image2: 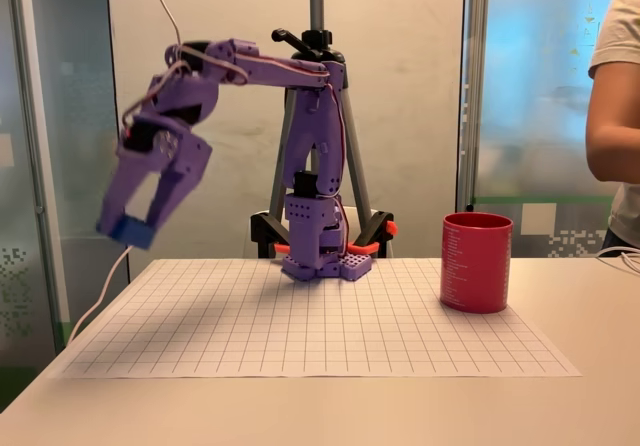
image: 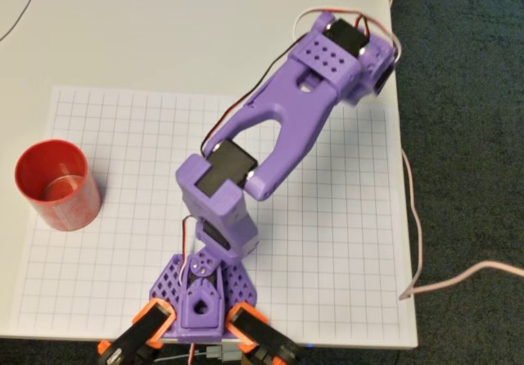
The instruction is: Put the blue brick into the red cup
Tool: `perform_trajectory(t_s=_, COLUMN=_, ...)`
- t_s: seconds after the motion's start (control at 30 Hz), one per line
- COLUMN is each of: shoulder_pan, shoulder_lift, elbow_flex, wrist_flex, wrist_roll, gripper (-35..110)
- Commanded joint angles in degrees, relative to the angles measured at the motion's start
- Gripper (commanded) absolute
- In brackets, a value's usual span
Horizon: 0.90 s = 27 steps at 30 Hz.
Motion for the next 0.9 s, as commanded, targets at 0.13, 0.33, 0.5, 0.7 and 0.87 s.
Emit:
perform_trajectory(t_s=0.13, shoulder_pan=-7.73, shoulder_lift=9.67, elbow_flex=-11.34, wrist_flex=-2.72, wrist_roll=4.48, gripper=0)
perform_trajectory(t_s=0.33, shoulder_pan=-17.31, shoulder_lift=14.85, elbow_flex=-15.56, wrist_flex=-2.90, wrist_roll=9.05, gripper=0)
perform_trajectory(t_s=0.5, shoulder_pan=-29.36, shoulder_lift=19.78, elbow_flex=-16.08, wrist_flex=0.79, wrist_roll=9.67, gripper=0)
perform_trajectory(t_s=0.7, shoulder_pan=-47.64, shoulder_lift=23.20, elbow_flex=-16.17, wrist_flex=7.91, wrist_roll=12.83, gripper=0)
perform_trajectory(t_s=0.87, shoulder_pan=-63.46, shoulder_lift=23.29, elbow_flex=-16.00, wrist_flex=14.24, wrist_roll=16.08, gripper=0)
